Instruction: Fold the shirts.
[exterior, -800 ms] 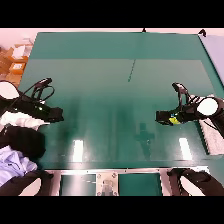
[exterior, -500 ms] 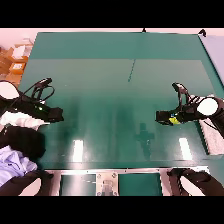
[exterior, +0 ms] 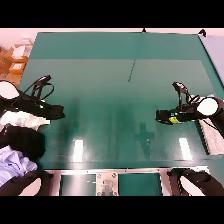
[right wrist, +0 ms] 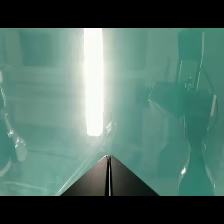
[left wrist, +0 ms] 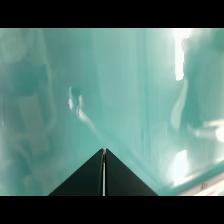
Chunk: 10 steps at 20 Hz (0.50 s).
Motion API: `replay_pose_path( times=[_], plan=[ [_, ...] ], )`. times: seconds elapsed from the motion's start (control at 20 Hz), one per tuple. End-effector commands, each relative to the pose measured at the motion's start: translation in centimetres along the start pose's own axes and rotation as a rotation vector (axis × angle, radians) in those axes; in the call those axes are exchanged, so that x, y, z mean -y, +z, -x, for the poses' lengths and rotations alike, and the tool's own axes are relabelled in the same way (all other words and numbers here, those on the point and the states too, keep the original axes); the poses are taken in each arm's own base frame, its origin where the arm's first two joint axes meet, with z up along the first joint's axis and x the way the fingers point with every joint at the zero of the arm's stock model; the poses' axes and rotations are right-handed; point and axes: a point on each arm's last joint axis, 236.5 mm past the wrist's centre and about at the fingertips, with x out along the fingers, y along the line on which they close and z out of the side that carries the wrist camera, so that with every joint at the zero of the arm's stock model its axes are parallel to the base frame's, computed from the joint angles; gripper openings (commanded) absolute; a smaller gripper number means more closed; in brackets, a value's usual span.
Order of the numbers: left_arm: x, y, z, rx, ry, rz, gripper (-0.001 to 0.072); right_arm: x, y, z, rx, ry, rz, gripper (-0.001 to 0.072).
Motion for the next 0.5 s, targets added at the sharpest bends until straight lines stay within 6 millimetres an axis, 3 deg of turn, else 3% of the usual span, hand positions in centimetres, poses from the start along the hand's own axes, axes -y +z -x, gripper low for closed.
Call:
replay_pose_path(
  times=[0.0,0.05,0.1,0.15,0.25,0.3,0.35,0.4,0.45],
  plan=[
    [-1.3,3.4,0.4,0.141,0.059,-0.013,0.0024,-0.1,0.5,0.0,0.020,0.003,-0.001,0.0020],
    [-3.4,4.7,1.2,0.190,0.153,-0.020,0.0027,-0.3,0.4,0.0,0.019,0.013,-0.005,0.0020],
    [-5.9,6.1,2.6,0.241,0.275,-0.018,0.0304,-0.6,0.4,0.0,0.017,0.025,-0.011,0.0020],
    [-8.5,8.1,5.0,0.324,0.407,0.021,0.0701,-0.7,0.4,0.0,0.016,0.027,-0.012,0.0020],
    [-12.9,11.1,9.7,0.445,0.590,0.028,0.0720,-0.8,0.4,0.0,0.016,0.033,-0.015,0.0063],
    [-15.0,11.1,10.5,0.436,0.630,0.053,0.0720,-0.8,0.4,0.0,0.015,0.033,-0.015,0.0195],
    [-17.4,10.1,10.3,0.382,0.656,0.088,0.0720,-0.8,0.4,-0.1,0.012,0.032,-0.016,0.0326],
    [-20.0,8.2,9.3,0.296,0.672,0.140,0.0720,-0.7,0.4,-0.2,0.011,0.032,-0.017,0.0382],
    [-22.0,6.3,7.9,0.207,0.671,0.195,0.0720,-0.7,0.4,-0.3,0.010,0.031,-0.017,0.0381]
  ],
)
